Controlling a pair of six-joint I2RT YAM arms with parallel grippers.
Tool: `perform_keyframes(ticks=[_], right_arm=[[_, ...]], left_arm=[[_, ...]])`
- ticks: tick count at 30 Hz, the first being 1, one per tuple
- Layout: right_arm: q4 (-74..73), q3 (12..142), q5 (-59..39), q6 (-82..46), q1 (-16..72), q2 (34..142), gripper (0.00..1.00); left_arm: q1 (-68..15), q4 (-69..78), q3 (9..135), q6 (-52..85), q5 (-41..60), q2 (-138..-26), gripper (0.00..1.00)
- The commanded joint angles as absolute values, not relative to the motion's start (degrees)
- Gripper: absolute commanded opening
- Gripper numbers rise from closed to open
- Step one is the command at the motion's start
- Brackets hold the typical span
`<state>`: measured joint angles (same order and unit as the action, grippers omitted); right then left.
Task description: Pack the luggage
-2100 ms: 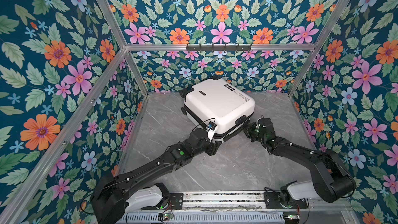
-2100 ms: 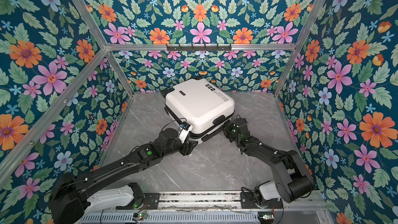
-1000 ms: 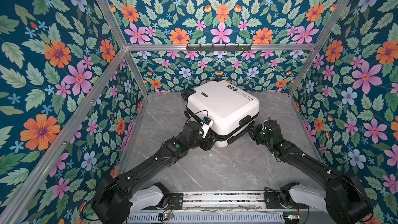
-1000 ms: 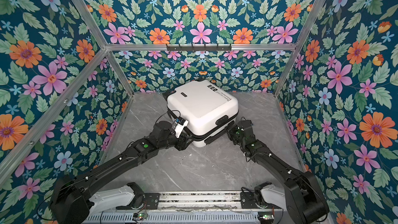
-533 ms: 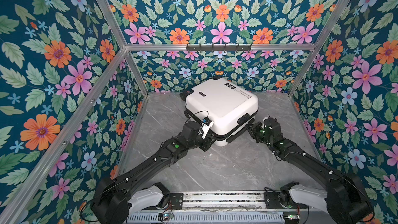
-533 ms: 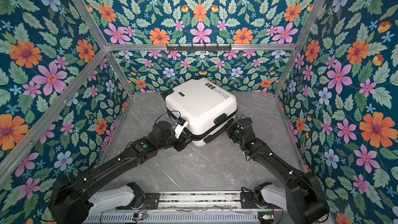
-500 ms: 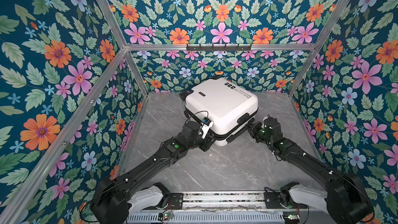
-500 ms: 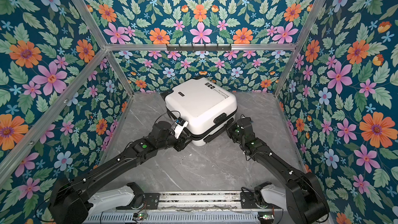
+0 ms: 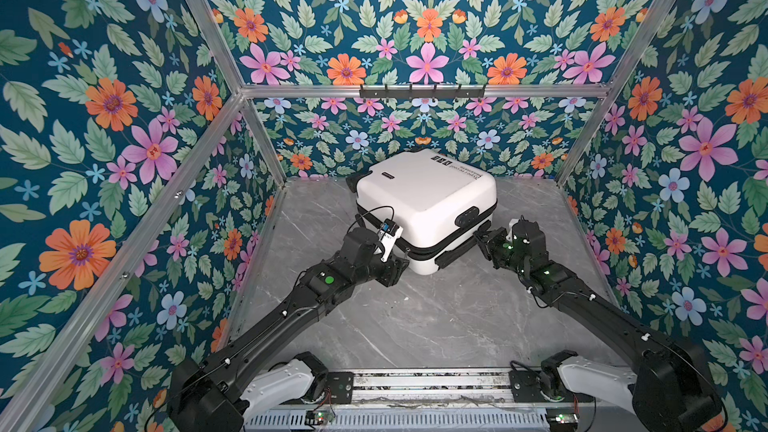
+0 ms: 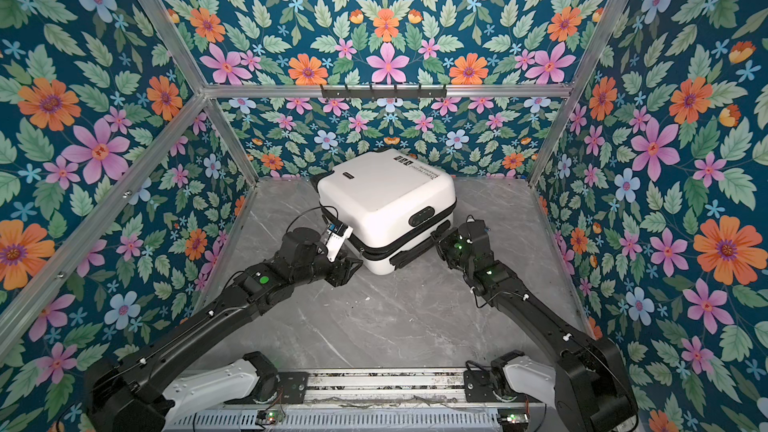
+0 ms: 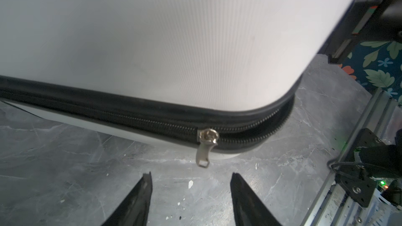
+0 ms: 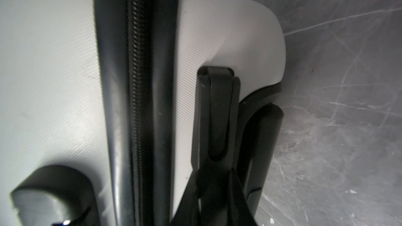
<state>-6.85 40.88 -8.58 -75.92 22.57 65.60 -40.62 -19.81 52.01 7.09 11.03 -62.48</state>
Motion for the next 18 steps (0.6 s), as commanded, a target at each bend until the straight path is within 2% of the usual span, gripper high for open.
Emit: perform_keyframes(ticks=[1, 5, 18], right_arm=[[-21.6, 42.9, -9.8, -73.0, 23.1, 63.6, 0.0], [-21.3, 43.2, -9.9, -73.4, 23.2, 62.8, 0.0], [-22.1, 41.9, -10.1, -74.0, 23.4, 63.0, 0.0]], left_arm=[[-40.6, -20.9, 53.9, 5.7, 11.8, -64.1, 0.59], [-39.7, -20.2, 55.0, 5.3, 12.6, -65.0, 0.58], [-38.7, -16.7, 53.4, 7.3, 12.2, -65.6, 0.47]])
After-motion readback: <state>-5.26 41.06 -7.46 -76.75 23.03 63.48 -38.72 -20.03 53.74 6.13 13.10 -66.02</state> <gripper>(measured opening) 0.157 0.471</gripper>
